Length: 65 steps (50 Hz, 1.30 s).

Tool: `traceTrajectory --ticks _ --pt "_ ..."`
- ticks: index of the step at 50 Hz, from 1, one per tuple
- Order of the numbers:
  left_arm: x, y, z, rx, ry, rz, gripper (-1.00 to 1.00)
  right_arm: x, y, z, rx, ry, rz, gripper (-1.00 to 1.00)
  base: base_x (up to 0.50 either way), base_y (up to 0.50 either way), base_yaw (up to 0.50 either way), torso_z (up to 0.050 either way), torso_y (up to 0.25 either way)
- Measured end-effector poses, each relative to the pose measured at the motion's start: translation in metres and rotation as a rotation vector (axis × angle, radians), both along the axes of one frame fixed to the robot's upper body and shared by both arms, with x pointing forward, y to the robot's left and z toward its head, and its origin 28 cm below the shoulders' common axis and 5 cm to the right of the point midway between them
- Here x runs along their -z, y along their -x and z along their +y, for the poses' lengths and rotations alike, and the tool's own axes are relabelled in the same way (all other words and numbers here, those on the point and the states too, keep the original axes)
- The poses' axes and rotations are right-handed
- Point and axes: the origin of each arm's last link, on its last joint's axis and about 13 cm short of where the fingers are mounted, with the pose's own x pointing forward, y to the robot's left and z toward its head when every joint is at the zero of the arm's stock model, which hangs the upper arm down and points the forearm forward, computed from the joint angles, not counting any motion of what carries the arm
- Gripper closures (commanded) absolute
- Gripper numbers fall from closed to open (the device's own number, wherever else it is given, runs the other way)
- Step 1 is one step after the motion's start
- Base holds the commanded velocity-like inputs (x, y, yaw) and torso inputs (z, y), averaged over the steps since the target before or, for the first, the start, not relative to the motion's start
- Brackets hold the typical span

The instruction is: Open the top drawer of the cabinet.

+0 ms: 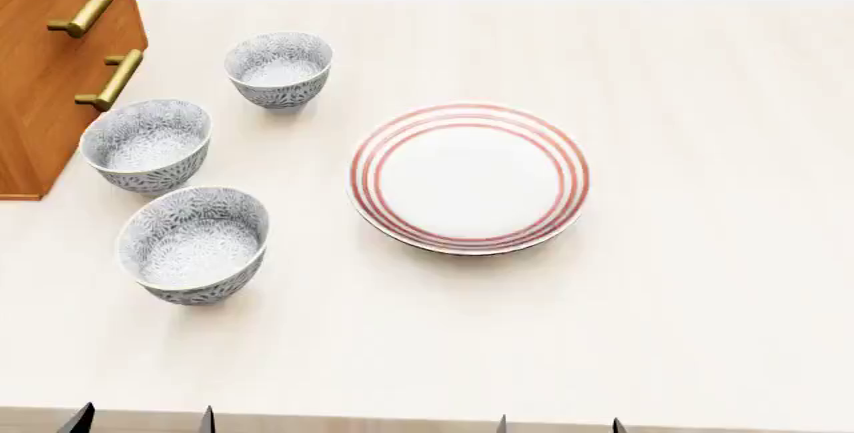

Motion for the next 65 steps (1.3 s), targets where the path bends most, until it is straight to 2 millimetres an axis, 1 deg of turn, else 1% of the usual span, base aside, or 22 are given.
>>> traceTrajectory --ticks 13,38,41,65 --pt "0.0002 -0.0002 0.0 -0.001 -0.002 0.0 -1.0 0.0002 0.0002 0.0003 0.008 0.003 0.003 -1.0 0.0 0.02 0.0 0.0 0.0" --pt "0.0004 -0.0001 -0.0002 -0.002 -0.006 0.002 -1.0 0.0006 0.0005 0.0006 0.003 0.019 0.004 -1.0 0.0 0.5 0.0 0.0 0.0" --pt "0.0005 -0.0003 0.001 -0.005 -0.011 0.003 -1.0 0.0006 0.0005 0.0016 0.002 0.014 0.005 -1.0 0.0 0.02 0.0 0.0 0.0" --pt "0.0012 -0.0008 -0.0002 -0.012 -0.019 0.011 -1.0 0.0007 0.0 0.0 0.018 0.008 0.008 -1.0 0.0 0.0 0.0 0.045 0.126"
